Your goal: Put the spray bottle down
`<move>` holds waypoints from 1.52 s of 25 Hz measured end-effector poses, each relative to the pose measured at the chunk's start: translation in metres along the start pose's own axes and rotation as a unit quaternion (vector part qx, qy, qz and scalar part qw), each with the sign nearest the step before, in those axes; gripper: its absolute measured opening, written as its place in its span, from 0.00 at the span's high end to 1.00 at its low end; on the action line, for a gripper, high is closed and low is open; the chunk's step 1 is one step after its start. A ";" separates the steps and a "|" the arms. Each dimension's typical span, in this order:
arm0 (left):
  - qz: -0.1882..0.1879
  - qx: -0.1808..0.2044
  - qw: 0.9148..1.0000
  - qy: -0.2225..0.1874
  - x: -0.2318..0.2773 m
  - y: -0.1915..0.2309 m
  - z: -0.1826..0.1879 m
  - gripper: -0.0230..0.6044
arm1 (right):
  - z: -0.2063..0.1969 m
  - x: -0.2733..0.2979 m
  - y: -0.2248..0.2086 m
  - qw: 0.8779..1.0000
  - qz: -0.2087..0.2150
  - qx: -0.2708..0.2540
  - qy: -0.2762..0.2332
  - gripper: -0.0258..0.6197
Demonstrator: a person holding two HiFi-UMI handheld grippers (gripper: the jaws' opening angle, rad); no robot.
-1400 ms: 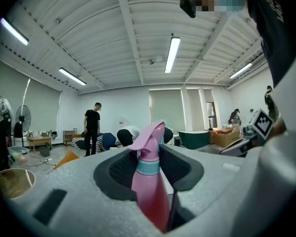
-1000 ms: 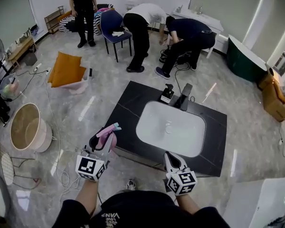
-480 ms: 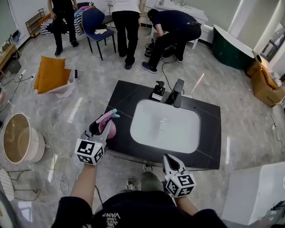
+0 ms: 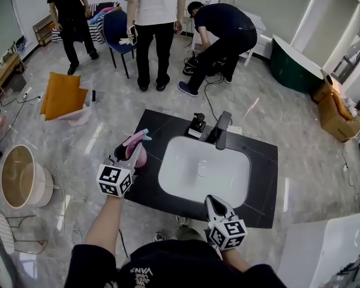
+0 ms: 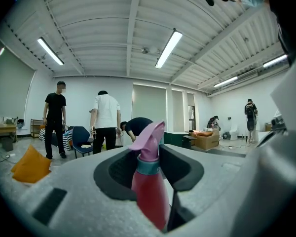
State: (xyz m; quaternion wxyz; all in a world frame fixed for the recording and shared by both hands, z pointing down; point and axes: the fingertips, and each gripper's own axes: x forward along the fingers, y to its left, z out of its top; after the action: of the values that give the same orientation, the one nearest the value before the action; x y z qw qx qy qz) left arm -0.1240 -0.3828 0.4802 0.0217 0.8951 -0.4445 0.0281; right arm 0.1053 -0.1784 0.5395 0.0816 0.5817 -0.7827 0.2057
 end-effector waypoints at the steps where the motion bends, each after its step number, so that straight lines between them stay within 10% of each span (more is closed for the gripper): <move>1: 0.004 -0.001 1.000 -0.001 0.008 0.003 -0.001 0.73 | 0.003 0.003 -0.005 1.000 0.001 -0.001 0.000 0.96; 25: 0.104 -0.064 0.993 -0.003 0.140 0.067 -0.056 0.73 | 0.027 0.048 -0.113 0.999 -0.028 0.004 0.029 0.96; 38: 0.093 -0.064 0.993 -0.015 0.154 0.071 -0.059 0.73 | 0.027 0.053 -0.116 0.999 -0.030 0.002 0.040 0.96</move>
State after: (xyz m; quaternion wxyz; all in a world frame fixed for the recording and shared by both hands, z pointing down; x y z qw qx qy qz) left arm -0.0899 -0.5442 0.5508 0.0696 0.8468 -0.5272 -0.0123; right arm 0.2018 -0.2637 0.5613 0.1178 0.5964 -0.7607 0.2275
